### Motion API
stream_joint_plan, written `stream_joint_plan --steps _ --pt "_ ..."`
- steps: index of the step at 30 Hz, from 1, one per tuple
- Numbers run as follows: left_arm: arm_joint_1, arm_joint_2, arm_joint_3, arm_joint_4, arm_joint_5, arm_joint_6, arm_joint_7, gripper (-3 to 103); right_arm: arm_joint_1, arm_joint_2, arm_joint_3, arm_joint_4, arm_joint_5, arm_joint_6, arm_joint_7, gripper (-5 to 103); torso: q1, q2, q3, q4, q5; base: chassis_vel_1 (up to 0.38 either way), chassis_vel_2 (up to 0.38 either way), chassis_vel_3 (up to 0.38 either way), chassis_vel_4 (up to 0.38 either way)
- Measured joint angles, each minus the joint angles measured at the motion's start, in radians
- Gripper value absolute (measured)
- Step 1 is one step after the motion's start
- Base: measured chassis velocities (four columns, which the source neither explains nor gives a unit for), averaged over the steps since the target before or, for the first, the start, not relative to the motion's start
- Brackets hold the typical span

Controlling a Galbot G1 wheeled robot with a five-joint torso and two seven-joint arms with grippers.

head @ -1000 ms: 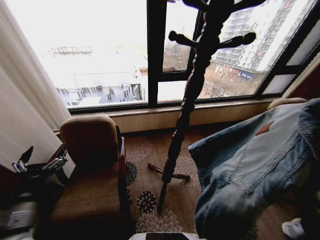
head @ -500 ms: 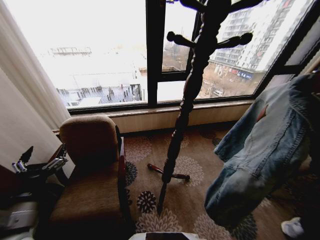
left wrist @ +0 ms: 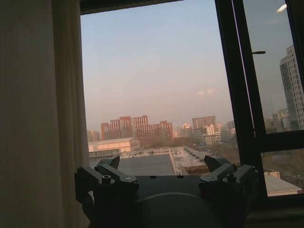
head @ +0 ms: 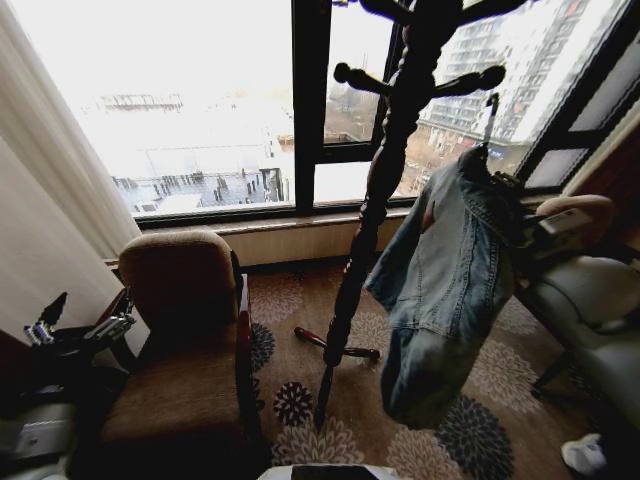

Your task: Pick up the clothes from the bed and hang them on the clothes hanger.

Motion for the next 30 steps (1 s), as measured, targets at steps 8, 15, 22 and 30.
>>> stream_joint_plan --steps 8,15,22,30 --pt "0.000 0.000 0.000 0.000 0.000 0.000 0.000 100 0.165 -0.016 -0.203 -0.007 -0.006 -0.013 0.001 19 0.000 0.000 0.000 -0.0004 0.0000 0.000 0.000 0.000 0.000" --pt "0.000 0.000 0.000 0.000 0.000 0.000 0.000 100 0.355 -0.045 -0.356 -0.065 0.001 -0.013 -0.002 19 0.000 0.000 0.000 -0.0004 0.0001 0.000 0.000 0.000 0.000" --pt "0.000 0.000 0.000 0.000 0.000 0.000 0.000 100 0.400 -0.080 -0.380 -0.074 0.015 -0.011 -0.009 19 0.000 0.000 0.000 -0.0005 0.0001 0.000 0.000 0.000 0.000" --pt "0.000 0.000 0.000 0.000 0.000 0.000 0.000 100 0.425 -0.107 -0.366 -0.105 0.013 -0.003 -0.025 19 0.000 0.000 0.000 -0.0004 0.0000 0.000 0.000 0.000 0.000"
